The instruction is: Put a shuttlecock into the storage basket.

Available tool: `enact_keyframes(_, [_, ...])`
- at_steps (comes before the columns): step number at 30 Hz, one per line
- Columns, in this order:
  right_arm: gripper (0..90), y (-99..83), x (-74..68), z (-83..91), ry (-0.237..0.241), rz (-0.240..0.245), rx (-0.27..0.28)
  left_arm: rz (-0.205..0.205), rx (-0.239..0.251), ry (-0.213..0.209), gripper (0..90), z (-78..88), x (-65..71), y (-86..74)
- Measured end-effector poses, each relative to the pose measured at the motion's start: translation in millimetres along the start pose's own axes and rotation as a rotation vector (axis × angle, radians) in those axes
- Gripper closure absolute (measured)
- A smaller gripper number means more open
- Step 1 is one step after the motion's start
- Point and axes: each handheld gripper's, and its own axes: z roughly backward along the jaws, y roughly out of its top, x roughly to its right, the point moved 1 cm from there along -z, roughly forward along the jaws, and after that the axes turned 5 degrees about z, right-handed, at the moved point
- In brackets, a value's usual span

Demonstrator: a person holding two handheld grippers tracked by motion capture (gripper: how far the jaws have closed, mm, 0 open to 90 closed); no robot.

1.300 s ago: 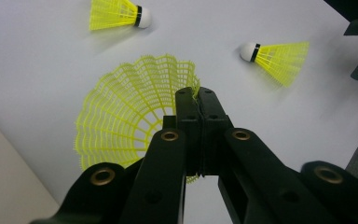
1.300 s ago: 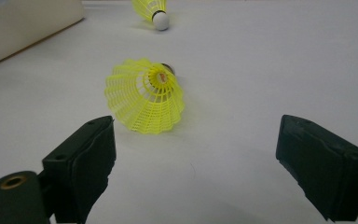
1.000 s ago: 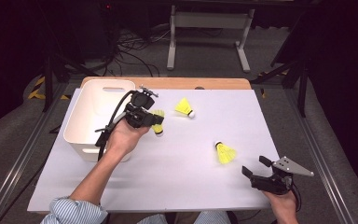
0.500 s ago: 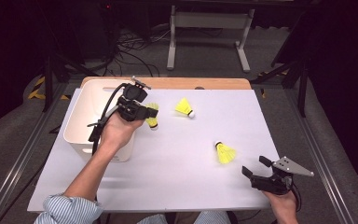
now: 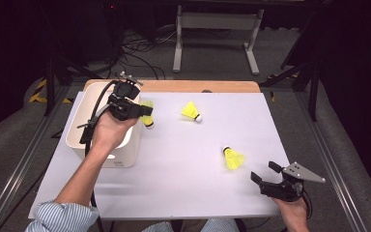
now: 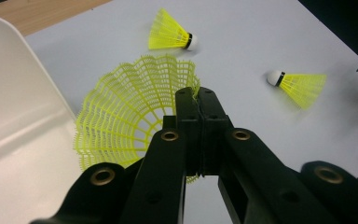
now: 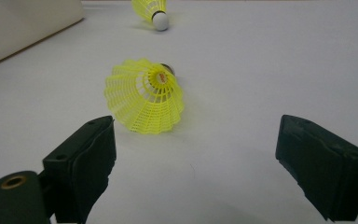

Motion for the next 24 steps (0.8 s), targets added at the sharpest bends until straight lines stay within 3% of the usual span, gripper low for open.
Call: enact_keyframes(24, [12.7, -0.3, 0.0, -0.9, 0.001, -0.001, -0.006, 0.054, 0.046, 0.046, 89.7, 32.9, -24.0, -3.3])
